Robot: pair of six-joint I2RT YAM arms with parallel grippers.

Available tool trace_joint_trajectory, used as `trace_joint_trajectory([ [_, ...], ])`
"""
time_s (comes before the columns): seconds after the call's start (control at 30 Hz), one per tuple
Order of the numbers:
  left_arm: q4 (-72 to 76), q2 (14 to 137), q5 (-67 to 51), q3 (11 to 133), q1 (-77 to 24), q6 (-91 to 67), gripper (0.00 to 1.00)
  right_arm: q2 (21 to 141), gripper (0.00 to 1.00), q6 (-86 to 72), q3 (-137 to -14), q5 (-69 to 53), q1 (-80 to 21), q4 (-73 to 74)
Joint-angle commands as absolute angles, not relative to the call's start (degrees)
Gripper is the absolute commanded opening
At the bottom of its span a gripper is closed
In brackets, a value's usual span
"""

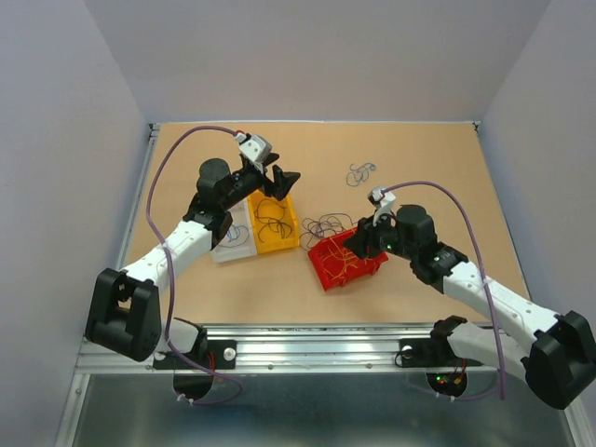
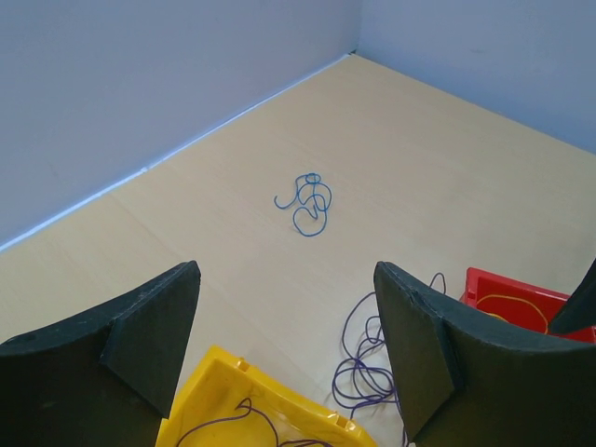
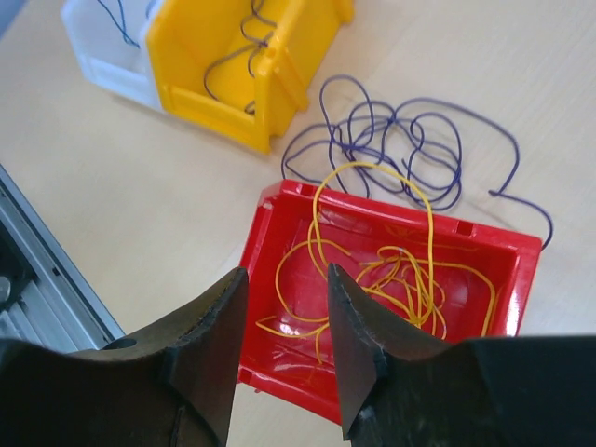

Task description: Untangle the cables

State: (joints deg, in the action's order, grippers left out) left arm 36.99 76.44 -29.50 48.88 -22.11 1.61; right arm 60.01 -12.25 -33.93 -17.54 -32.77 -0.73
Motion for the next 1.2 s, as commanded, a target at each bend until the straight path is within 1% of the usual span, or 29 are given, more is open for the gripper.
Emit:
trace_joint_trajectory([
  [0.0,38.24,77.33,-31.46,52.90,-22.24,2.02,0.87,54.94,0.45,-12.83,-33.40,-14.68,-33.40,-2.37],
  [0.07,36.13,78.48,-32.17,54.22,-22.24,2.02,0.87,54.67,0.47,-12.83,-33.49,-14.07,-33.40,-2.37],
  [0.17,34.19,81.29,-32.87,56.16,-22.24,2.02,0.87,56.86,0.62,-12.31,-34.19,-12.84,-33.40,-2.55],
  [0.2,33.93,81.73,-32.87,56.68,-22.32,2.02,0.87,58.69,0.65,-12.13,-34.97,-12.31,-33.40,-2.55],
  [0.47,33.49,81.65,-32.70,56.78,-22.24,2.29,0.87,64.59,0.70,-10.72,-37.09,-10.46,-33.31,-7.64],
  [0.6,33.57,81.39,-32.61,56.78,-22.24,2.37,0.87,67.58,0.80,-9.32,-36.92,-11.95,-33.31,-12.73],
  [0.7,33.57,81.30,-32.43,56.69,-22.24,2.46,0.87,69.77,0.82,-8.96,-36.12,-12.31,-33.40,-19.84],
  [0.83,33.49,81.30,-32.34,56.69,-22.24,2.46,0.87,72.94,0.82,-8.26,-37.18,-12.04,-33.40,-22.58],
  [1.17,33.49,80.77,-32.96,56.51,-22.32,2.29,0.87,80.41,0.83,-4.57,-41.83,-11.51,-33.31,-22.24],
])
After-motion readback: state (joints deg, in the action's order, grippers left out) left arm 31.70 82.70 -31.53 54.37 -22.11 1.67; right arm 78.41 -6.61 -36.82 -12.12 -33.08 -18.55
